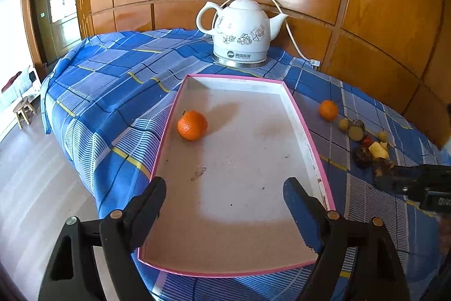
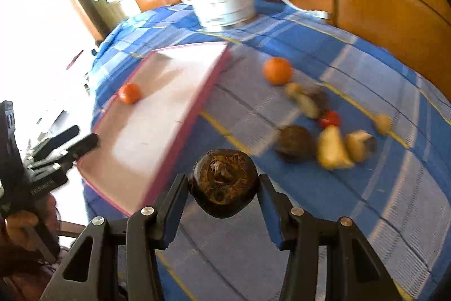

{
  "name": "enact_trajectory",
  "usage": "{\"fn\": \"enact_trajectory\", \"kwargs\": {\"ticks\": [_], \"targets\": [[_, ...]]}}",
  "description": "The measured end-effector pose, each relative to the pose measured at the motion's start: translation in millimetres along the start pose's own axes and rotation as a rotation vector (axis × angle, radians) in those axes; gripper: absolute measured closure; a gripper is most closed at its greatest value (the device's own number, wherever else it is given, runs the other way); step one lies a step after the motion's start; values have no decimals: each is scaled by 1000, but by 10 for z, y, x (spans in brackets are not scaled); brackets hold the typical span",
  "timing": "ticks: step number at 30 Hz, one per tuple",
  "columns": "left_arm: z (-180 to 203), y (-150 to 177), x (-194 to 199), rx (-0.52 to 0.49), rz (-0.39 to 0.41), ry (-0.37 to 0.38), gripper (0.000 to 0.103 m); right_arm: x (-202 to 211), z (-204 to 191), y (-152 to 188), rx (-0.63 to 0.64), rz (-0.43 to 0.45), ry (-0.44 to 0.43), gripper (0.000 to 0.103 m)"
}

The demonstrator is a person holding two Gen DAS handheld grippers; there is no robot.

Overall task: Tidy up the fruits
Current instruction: 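Lift the brown round fruit with the right gripper and release it in the tray, then move both grippers back toward the fruit cluster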

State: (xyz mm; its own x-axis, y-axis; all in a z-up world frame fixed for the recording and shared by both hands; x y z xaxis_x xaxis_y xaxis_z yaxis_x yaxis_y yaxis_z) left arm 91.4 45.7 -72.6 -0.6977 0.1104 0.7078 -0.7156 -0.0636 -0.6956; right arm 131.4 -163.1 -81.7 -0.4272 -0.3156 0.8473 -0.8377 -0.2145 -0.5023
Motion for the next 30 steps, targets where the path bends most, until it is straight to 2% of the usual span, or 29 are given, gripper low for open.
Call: {"fn": "enact_trajectory", "kwargs": {"ticks": [5,10,18,20,30], "targets": [[-53,24,-4,18,-6,8,16,-152,-440,-206,55,11,-37,52],[-169,42,-24,57,-17,17,16,-432,-699,-413,91,-3,-25,52],[-278,70,-42,84,-22,32,16,-872,-786,-721,92,-21,38,52],[-283,81,-44,87,-23,35,16,-923,-754,-752,81,-29,52,49],[-202,80,-62,70,-26,43,16,-457,-446,-673,45,47,60,46]]}}
Point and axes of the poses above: each gripper's, at about its wrist camera, not at the fingertips, and x roughly against the way its jaws point, z to its right, y to its underside, the point moved 8 cm from there along -x, roughly the way its jaws point, and after that the axes turned 3 degrees about y, right-handed, at the moved point
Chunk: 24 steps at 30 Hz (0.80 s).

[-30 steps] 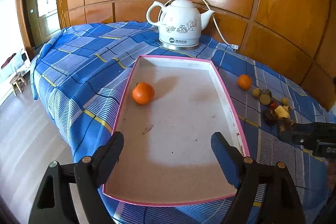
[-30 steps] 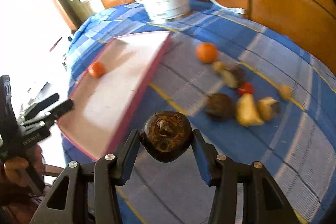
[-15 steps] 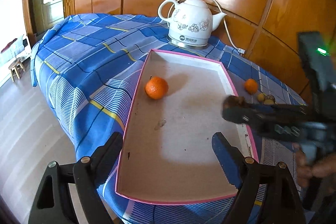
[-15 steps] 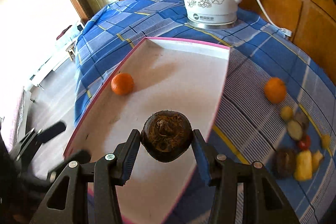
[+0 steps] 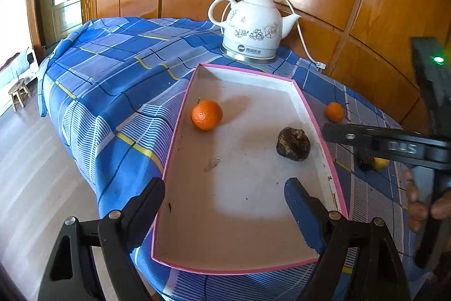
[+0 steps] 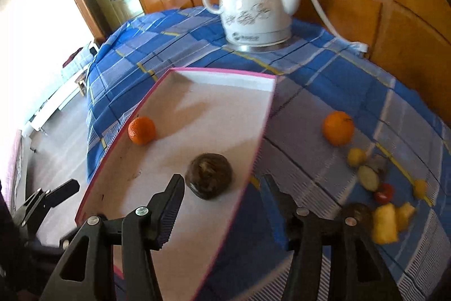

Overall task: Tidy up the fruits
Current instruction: 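Move both grippers back toward the fruit cluster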

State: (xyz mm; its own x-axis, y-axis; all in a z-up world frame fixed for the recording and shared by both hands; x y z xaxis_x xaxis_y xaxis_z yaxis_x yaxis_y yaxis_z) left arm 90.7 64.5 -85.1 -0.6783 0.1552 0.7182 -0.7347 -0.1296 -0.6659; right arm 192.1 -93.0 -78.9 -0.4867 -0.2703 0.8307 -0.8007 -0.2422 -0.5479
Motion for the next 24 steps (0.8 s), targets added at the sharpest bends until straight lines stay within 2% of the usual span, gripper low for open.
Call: {"fn": "enact_trajectory", "kwargs": {"ticks": [13,24], "targets": [[186,-27,75,-65,16,2,16,589,776,321,-63,46,95,46],[388,-12,97,-128,14,7,16,863,1469,543,-139,57,187,46]]}}
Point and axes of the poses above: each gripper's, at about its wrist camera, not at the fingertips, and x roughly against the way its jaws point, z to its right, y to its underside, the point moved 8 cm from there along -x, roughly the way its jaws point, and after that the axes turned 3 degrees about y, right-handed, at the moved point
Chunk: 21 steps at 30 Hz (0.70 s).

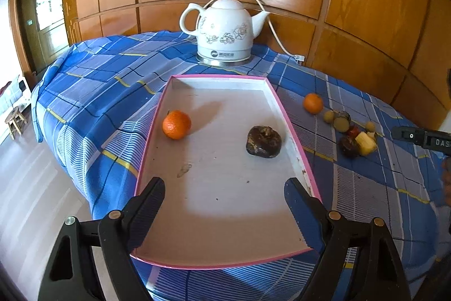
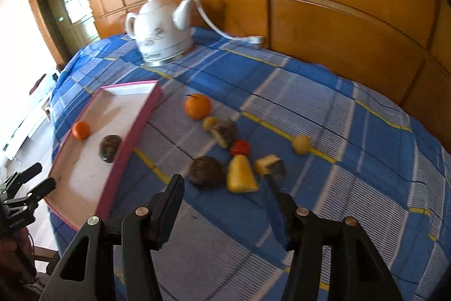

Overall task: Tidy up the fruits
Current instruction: 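Move both grippers back toward the fruit cluster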

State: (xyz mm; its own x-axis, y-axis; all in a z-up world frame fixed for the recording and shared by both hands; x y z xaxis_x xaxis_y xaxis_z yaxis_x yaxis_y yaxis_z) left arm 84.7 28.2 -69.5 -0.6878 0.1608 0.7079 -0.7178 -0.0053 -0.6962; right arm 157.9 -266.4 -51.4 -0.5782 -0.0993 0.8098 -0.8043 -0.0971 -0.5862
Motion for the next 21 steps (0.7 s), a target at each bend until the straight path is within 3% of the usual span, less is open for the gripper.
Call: {"fn": "enact_trajectory", "kwargs": {"ticks": [12,21], "targets": [[315,-9,-39,-84,-22,33,18,15,772,86,-202,12,65,46],[903,-185,-135,-167,-54,164,29,56,1192,117,-382,0,120,46]]}}
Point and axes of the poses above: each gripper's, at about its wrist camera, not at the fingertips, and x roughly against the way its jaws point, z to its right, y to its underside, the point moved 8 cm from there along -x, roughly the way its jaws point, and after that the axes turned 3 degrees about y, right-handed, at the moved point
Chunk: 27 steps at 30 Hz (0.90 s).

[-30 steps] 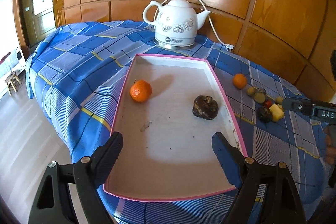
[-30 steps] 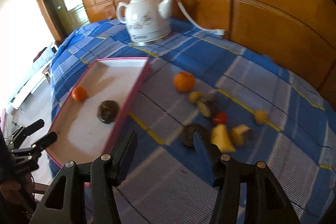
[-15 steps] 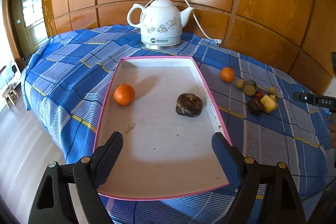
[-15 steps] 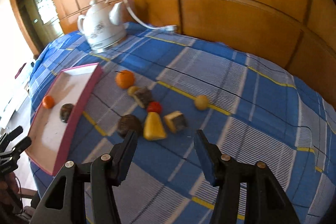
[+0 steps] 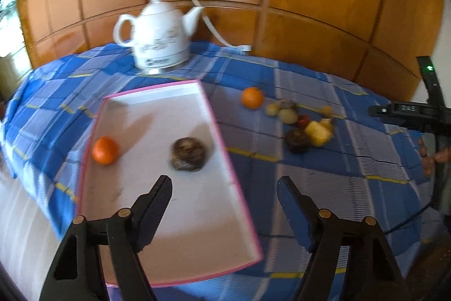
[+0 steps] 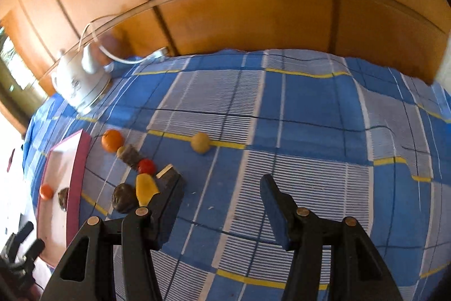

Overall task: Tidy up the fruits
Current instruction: 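Move both grippers back toward the fruit cluster, then close the left gripper on the dark cylindrical slice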

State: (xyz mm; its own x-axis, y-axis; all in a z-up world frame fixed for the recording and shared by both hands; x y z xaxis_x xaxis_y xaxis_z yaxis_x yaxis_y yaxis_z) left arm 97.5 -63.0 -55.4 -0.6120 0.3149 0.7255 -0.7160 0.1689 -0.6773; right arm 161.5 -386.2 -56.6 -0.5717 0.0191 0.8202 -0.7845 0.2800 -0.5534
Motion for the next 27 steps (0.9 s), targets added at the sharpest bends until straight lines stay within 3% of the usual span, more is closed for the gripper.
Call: {"fn": "enact_trajectory", "kwargs": {"ticks": [6,11,18,27], "targets": [[402,-140,-283,-23,-78,125,53,10,94,-13,-74,-26,-32,46],[572,-220,-517,-14,-124,165,55,24,3,-12,-46,-28,-45,46],[647,-264,-806,-27,-175,154,58,33,-71,-3,-31,-43,-63,46],[771,-593,-1075,-20,-185,181,63,43,-75,1,-44,-50,-73,46]]}}
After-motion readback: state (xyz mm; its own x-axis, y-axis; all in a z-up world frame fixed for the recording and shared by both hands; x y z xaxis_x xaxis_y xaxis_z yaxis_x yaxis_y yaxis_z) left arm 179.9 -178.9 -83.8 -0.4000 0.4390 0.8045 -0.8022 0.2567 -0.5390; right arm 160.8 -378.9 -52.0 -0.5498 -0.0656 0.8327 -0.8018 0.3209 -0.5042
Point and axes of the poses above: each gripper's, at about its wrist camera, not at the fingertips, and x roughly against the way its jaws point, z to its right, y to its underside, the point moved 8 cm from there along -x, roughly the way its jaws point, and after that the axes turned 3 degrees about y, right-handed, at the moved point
